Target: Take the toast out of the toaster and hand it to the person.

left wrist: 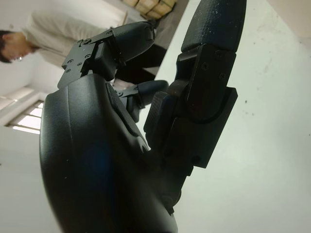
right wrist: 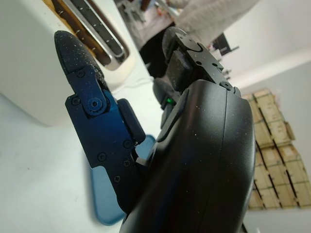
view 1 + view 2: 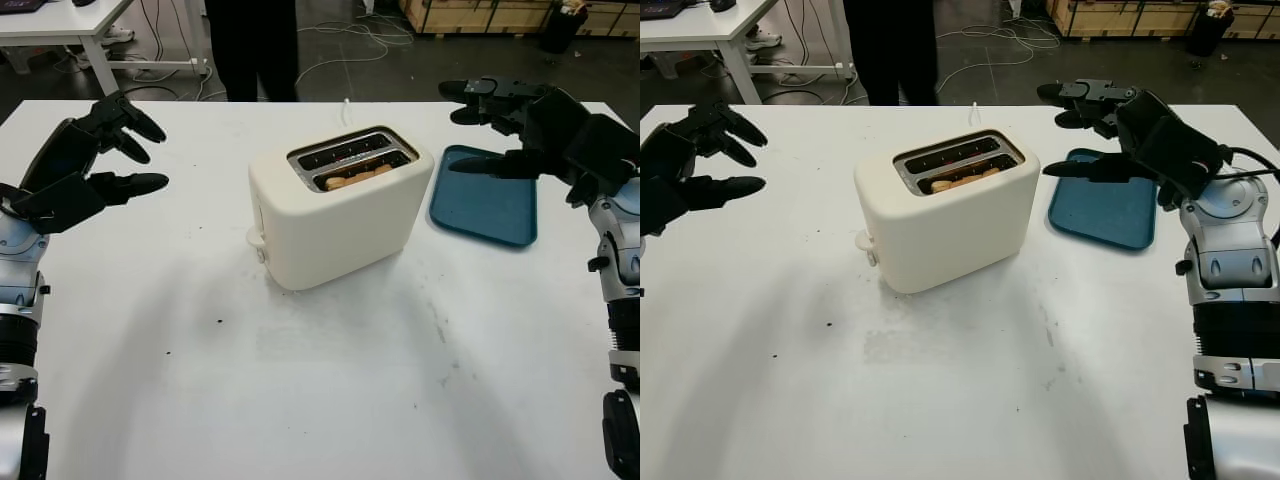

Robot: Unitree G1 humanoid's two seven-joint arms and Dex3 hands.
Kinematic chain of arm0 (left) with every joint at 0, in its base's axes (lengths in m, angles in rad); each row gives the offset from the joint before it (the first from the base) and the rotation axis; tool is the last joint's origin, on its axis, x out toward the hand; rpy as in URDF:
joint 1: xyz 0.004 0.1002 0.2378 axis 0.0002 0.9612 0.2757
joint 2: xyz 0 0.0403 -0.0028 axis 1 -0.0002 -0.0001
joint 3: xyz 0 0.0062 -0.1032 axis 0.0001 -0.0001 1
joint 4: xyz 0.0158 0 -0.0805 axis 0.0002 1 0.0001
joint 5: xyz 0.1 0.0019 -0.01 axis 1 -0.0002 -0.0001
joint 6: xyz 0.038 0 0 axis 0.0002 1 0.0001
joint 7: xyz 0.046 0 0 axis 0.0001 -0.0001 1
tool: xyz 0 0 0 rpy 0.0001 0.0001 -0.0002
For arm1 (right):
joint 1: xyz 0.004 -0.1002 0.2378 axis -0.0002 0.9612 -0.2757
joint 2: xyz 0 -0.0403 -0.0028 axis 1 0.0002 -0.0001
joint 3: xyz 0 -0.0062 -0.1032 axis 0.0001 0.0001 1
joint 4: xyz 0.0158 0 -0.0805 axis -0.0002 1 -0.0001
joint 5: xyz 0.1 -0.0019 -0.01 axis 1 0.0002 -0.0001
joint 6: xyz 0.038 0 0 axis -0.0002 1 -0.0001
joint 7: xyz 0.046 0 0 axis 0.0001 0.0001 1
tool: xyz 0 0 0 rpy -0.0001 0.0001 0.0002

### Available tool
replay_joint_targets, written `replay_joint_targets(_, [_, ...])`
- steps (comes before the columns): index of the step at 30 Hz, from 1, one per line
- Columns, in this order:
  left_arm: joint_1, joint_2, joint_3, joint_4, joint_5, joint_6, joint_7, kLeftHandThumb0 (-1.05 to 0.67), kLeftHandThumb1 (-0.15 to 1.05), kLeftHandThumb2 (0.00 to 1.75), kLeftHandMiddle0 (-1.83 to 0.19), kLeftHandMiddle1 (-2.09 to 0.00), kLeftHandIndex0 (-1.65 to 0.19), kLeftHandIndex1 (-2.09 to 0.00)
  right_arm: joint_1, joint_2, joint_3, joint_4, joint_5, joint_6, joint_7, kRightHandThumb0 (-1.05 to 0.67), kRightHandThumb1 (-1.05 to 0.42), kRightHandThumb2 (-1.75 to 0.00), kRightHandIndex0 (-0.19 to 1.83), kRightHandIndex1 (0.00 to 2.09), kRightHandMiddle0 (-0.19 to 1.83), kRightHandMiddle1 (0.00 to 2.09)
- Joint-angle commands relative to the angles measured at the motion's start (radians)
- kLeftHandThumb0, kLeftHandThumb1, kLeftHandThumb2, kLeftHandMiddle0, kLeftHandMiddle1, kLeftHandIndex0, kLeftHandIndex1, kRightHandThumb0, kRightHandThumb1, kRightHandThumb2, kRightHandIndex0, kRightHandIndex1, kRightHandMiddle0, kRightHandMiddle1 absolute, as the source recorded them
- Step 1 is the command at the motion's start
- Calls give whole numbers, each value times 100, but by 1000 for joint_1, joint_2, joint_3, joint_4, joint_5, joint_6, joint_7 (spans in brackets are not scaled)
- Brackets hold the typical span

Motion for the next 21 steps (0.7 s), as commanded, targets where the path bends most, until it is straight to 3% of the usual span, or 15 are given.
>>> replay_joint_targets(1, [0,2,5,-10,-15,3,-5,-105,92,11,-21,-156,-18,-146,1,2,-5,-13,2,5,-8,-63,-70,0,1,84,45,1])
replay_joint_targets(21, [0,1,7,-7,-20,1,-8,-105,92,11,-21,-155,-18,-145,1,0,-3,-17,1,11,-8,-66,-71,0,2,83,46,1])
